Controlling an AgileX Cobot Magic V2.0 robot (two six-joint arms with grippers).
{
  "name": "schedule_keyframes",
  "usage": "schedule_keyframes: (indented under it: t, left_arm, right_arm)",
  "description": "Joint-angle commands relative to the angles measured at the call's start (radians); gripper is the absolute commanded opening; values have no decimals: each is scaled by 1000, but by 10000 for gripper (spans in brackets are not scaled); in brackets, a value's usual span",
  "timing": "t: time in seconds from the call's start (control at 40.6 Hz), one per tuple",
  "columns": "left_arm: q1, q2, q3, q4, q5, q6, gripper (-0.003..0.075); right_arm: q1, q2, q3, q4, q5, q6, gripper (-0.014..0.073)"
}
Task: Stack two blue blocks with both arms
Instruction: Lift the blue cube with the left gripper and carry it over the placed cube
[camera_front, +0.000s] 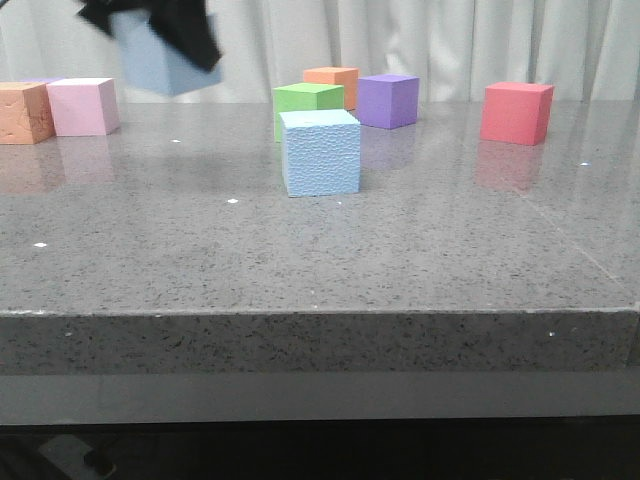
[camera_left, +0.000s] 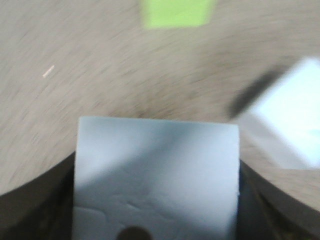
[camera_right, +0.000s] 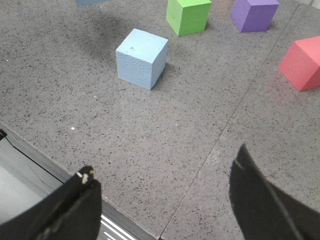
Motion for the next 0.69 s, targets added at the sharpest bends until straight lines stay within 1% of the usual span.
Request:
schedule_keyframes:
  t: [0.0, 0.074, 0.123, 0.197, 0.345, 0.443, 0.665]
  left_arm:
    - [-25, -50, -76, -238, 39, 320, 386]
    - [-35, -50, -89, -386, 80, 486, 386]
    - [-46, -50, -94, -435, 75, 556, 386]
    - [-62, -50, -94, -446, 42, 624, 386]
    - [-93, -41, -94, -413, -24, 750, 386]
    - [-108, -35, -94, -401, -51, 804, 386]
    - [-113, -5, -94, -336, -37, 802, 386]
  right_arm:
    - [-7, -4, -24, -2, -73, -9, 543]
    - [-7, -4, -24, -2, -73, -9, 543]
    - [-7, -4, -24, -2, -73, -9, 543]
    - [-7, -4, -24, -2, -73, -9, 543]
    - [-7, -4, -24, -2, -73, -9, 543]
    - [-7, -4, -24, -2, -73, -9, 543]
    - [-7, -4, -24, -2, -73, -9, 543]
